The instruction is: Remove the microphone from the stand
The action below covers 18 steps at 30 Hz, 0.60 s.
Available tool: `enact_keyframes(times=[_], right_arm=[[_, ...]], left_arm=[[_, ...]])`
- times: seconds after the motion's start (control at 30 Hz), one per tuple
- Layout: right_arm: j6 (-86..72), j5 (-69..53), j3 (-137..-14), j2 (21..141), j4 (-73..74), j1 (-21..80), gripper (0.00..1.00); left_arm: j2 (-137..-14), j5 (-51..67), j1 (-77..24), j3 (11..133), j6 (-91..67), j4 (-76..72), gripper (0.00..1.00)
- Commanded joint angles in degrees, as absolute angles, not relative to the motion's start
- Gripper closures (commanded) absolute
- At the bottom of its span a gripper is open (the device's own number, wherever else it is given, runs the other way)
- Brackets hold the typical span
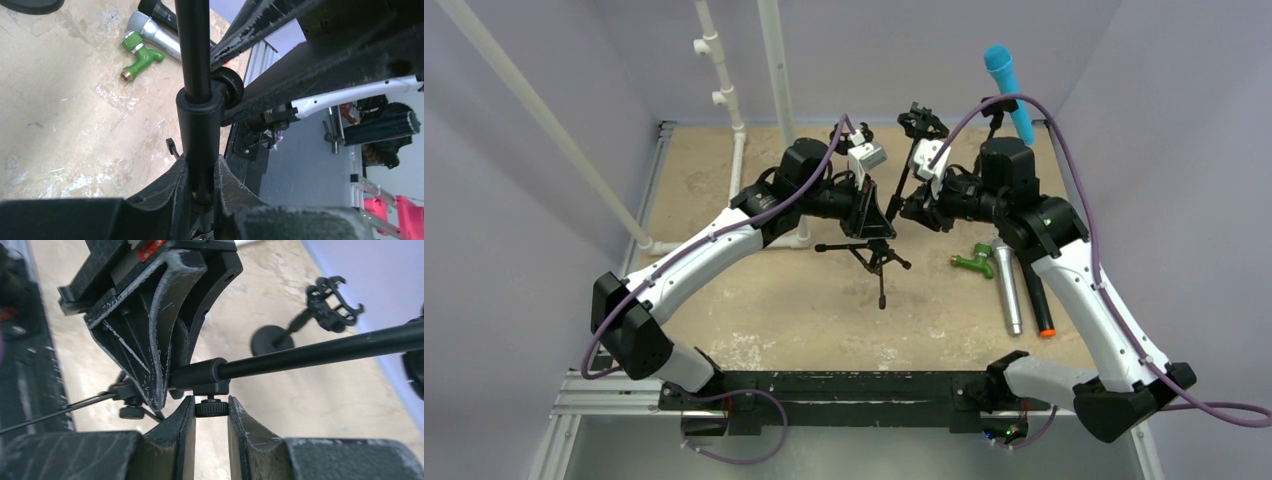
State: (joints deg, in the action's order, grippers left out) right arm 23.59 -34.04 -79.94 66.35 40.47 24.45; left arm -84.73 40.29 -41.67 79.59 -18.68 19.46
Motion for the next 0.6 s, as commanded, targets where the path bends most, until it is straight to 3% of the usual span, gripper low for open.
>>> enact_keyframes(times=[0.0,0.07,0.3,0.4,0.57], right_arm=[[37.04,-12.78,-82.88,67.29,40.31,27.03,0.99],[38.04,-10.45,-82.77,67.4,40.17,27.66,0.91],[36.2,-13.04,-80.49,65.55,42.02,28.19,0.48],[34.24,-17.06,-78.44,63.58,43.08,27.54,0.42],[28.33,-26.16,-77.83,60.68,43.48,23.29,0.42]], left_arm=[[-85.74,47.86,-42.32,82.66,-24.56,13.77,1.0],[-86.37,48.06,-42.33,83.53,-24.73,13.88,1.0],[-87.03,46.89,-42.19,84.75,-22.97,14.78,1.0],[-86.92,46.06,-42.19,84.88,-21.55,15.31,1.0],[-86.58,44.39,-42.14,84.69,-18.59,16.73,1.0]])
